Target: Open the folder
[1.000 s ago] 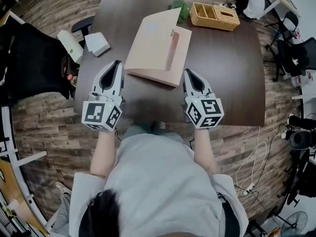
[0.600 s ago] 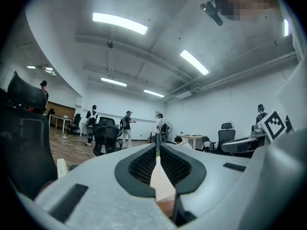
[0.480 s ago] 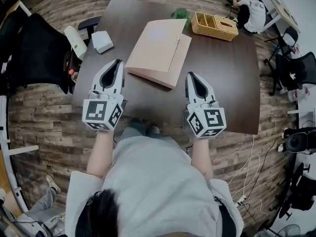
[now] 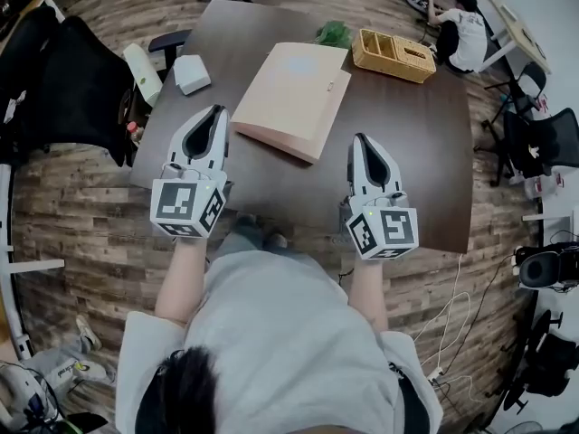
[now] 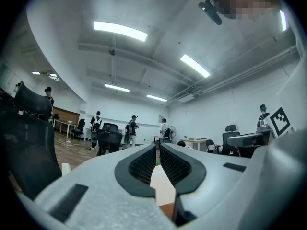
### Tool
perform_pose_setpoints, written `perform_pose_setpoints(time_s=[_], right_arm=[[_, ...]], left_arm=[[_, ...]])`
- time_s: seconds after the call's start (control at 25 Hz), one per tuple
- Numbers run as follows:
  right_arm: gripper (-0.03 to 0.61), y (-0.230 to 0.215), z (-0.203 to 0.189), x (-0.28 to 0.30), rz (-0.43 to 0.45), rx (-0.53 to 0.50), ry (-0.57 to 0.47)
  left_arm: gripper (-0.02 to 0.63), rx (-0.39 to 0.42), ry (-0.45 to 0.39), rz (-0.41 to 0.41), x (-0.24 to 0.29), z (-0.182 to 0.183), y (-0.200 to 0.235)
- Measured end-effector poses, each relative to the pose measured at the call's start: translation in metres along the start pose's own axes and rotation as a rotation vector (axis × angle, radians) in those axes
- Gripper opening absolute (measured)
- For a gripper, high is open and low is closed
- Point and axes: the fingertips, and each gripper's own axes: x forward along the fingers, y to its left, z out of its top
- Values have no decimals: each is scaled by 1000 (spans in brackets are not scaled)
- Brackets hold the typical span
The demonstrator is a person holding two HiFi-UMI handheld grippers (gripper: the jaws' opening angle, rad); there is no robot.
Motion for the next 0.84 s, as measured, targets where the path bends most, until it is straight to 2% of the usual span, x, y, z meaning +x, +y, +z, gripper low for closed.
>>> perform_pose_setpoints(time_s=[0.24,0.84], right_arm=[[12,2,8,-6,-11,-29,-36],[12,6,14,-4,10,-16,-66]], left_arm=[[26,-3,-16,-19,-3,6,-5],[26,-5,-6,-20,0,6,-4]])
